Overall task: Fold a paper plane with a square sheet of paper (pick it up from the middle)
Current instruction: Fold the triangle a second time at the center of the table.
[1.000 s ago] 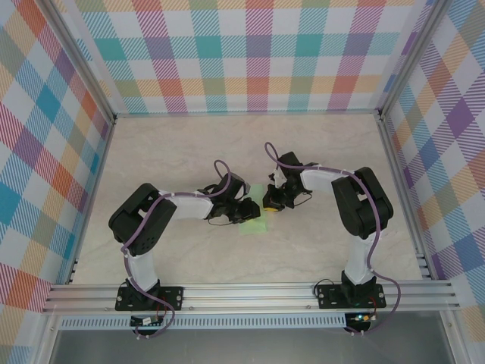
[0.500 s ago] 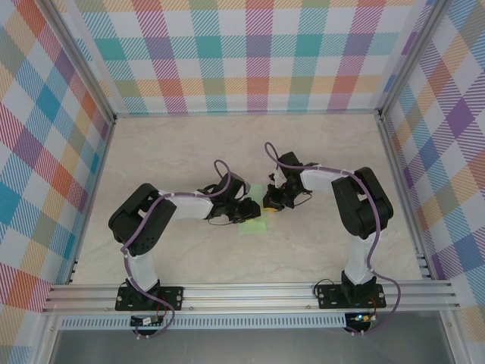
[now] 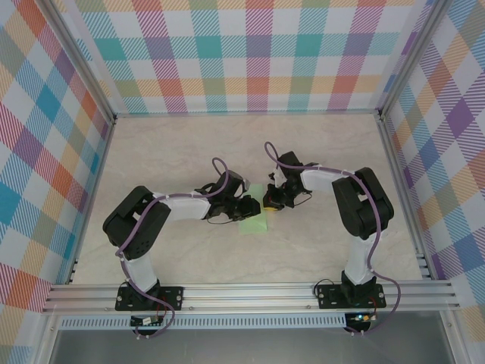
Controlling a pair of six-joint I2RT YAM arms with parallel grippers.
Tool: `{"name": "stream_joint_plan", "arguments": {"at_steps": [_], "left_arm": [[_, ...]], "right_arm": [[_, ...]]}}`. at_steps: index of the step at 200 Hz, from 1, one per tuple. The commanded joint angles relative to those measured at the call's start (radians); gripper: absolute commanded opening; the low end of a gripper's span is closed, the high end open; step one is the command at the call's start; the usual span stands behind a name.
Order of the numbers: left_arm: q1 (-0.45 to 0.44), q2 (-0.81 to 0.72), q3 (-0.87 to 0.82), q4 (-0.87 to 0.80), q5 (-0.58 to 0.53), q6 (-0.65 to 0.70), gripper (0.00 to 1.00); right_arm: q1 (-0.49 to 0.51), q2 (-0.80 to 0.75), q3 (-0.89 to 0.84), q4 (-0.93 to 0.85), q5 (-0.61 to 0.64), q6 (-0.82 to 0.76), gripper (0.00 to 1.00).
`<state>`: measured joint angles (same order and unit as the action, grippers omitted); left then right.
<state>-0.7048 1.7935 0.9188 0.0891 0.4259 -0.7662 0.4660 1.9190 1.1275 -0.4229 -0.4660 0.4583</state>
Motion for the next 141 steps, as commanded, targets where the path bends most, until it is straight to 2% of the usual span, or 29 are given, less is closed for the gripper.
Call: {"name": "stream_joint_plan", "arguments": {"at_steps": [1,141], "left_arm": [[-0.002,-0.021,-0.013,0.008,-0.01,-0.001,0.22],[-0.002,0.022,0.022,-0.007,-0.004,0.007,0.22]], "right_arm": [[0.004,-0.051,-0.011,0.031,0.013,-0.012,0.02],[0.005,-0.012,-0.009,-0.001,-0.01,-0.015,0.02]]}}
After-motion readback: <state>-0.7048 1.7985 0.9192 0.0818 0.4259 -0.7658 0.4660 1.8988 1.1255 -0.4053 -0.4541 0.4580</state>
